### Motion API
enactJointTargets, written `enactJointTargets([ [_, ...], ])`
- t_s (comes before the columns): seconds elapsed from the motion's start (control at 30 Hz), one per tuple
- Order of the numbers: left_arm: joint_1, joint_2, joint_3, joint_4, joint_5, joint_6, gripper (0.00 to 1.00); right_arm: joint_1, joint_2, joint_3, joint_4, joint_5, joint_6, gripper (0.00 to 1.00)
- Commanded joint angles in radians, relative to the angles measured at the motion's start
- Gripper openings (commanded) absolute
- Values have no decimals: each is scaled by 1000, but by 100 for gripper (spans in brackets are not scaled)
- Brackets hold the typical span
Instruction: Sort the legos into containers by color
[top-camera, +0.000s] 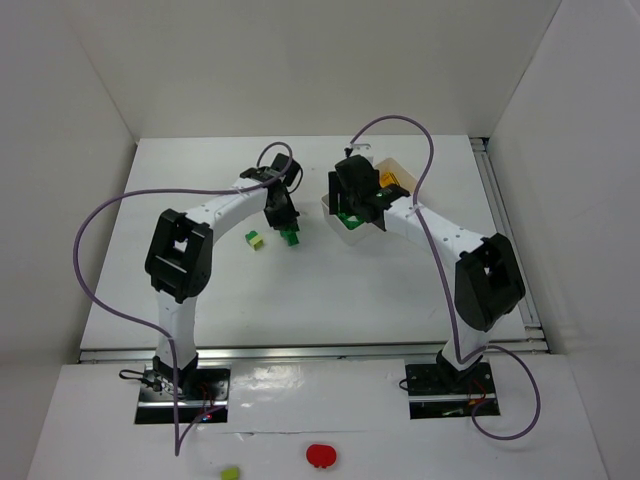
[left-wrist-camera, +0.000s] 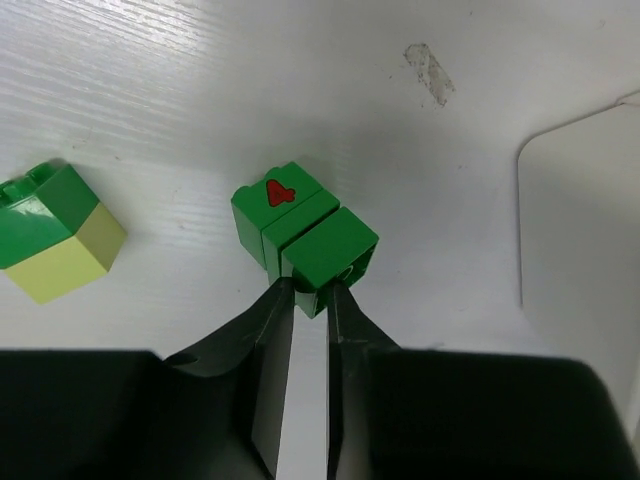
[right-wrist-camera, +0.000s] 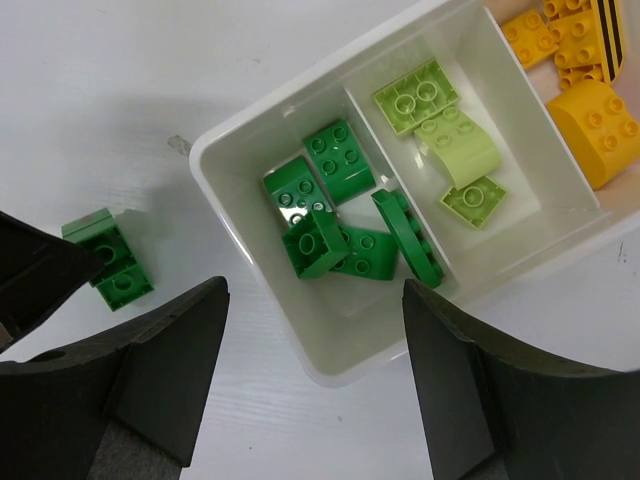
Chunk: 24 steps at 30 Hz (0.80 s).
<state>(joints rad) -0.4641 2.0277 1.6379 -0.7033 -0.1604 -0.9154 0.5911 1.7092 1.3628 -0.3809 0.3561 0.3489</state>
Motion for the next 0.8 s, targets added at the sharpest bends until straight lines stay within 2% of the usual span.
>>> enactJointTargets([
  [0.0,2,2,2,-12,-8,36,28,-2,-49,-8,31,4,-7,77],
  [0.03,2,2,2,-12,-8,45,28,-2,-49,-8,31,4,-7,77],
  [0.2,2,-7,2,1,21,85,57,-2,-49,-8,31,-5,-7,77],
  [0.3,2,-7,2,10,42,110,68,-2,-49,-8,31,-5,-7,77],
  [0.33,2,9,20,10,53,119,74,-2,-49,-8,31,-14,-7,77],
  [0.5,2,45,42,10,93,150,89,-2,-49,-8,31,-14,-7,77],
  [0.67,11,0,-10,77,102,170,90,-2,-59,-8,22,-14,-7,77],
  [0.77,37,-18,-44,123,169,207,84,-2,-59,-8,22,-14,-7,77],
])
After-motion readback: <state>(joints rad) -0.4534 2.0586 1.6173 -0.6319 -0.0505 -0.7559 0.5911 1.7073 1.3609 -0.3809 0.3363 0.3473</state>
